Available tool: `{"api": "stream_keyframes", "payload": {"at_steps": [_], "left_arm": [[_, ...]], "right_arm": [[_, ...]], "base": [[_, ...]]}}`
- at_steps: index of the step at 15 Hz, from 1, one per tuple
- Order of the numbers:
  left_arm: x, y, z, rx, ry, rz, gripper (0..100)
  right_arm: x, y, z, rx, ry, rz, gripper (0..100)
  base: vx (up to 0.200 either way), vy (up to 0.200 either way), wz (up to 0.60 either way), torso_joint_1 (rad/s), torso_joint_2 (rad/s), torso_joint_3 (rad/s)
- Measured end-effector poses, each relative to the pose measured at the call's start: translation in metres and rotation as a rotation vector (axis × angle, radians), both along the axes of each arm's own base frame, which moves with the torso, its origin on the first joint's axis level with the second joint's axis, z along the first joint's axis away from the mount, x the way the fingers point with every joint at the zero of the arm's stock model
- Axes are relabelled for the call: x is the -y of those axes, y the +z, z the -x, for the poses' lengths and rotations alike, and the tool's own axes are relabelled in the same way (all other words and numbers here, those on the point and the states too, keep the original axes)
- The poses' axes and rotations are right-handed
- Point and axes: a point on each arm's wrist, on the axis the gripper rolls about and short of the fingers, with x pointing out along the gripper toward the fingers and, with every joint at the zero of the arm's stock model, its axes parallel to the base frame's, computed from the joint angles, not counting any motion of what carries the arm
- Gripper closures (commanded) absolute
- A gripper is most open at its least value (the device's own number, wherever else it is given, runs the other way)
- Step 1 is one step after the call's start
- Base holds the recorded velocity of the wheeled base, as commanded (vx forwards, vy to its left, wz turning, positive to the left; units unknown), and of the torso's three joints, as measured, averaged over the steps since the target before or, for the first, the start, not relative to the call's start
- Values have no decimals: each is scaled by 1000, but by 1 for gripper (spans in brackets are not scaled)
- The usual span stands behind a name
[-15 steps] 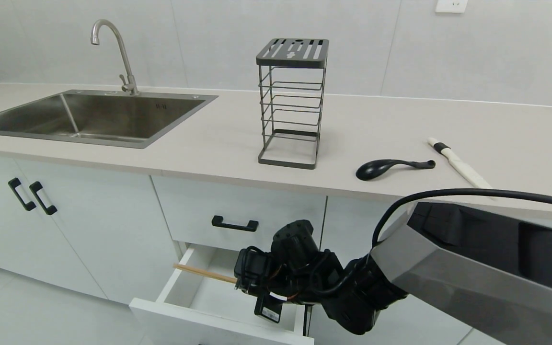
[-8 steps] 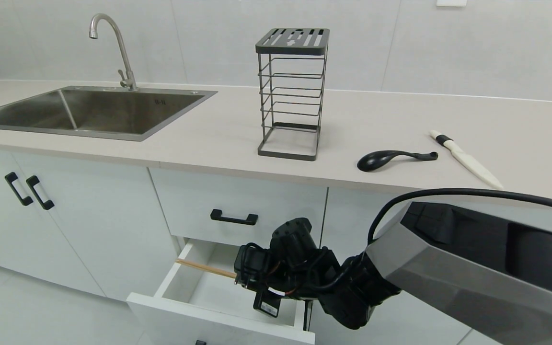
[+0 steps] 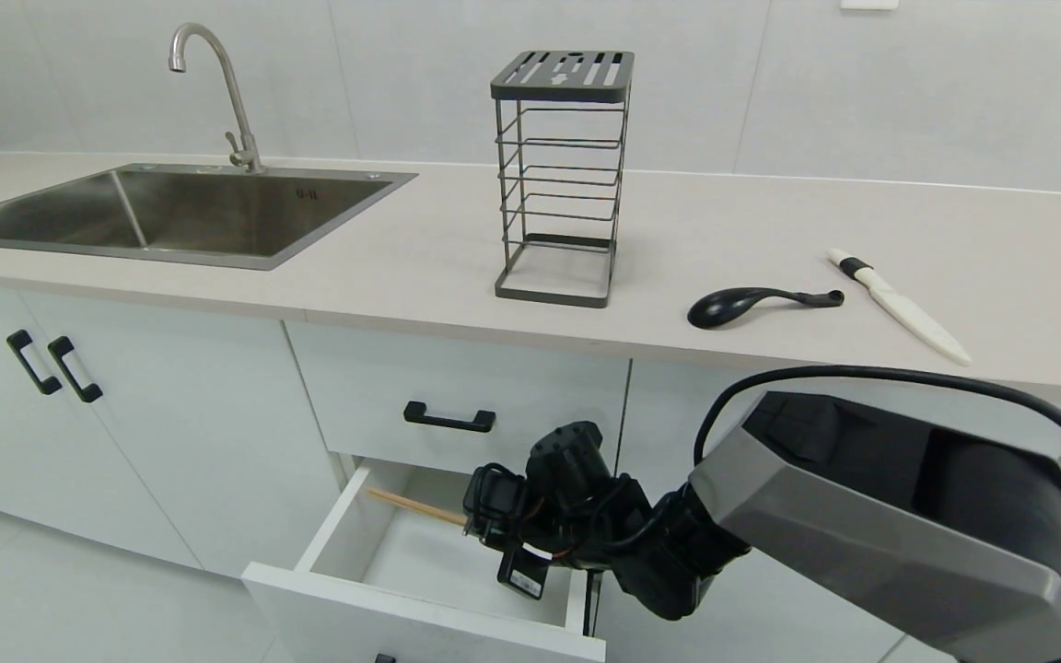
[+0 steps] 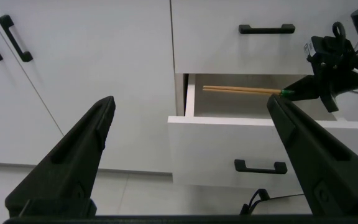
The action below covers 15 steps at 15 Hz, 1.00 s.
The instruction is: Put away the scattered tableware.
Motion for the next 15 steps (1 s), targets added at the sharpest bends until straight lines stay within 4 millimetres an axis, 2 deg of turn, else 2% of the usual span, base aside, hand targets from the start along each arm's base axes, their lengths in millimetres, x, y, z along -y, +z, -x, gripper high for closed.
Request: {"api": "stream_keyframes", "payload": {"at_steps": [12,15], "left_arm": [[0,0,0,0,0,0,0],[0,0,0,0,0,0,0]], "right_arm": [[-3,-13,-3,-26,-9,10,100],[-5,-14,-4,-23,-9,7,100]], "base": [[0,0,0,0,0,0],[0,0,0,-152,190,63]]}}
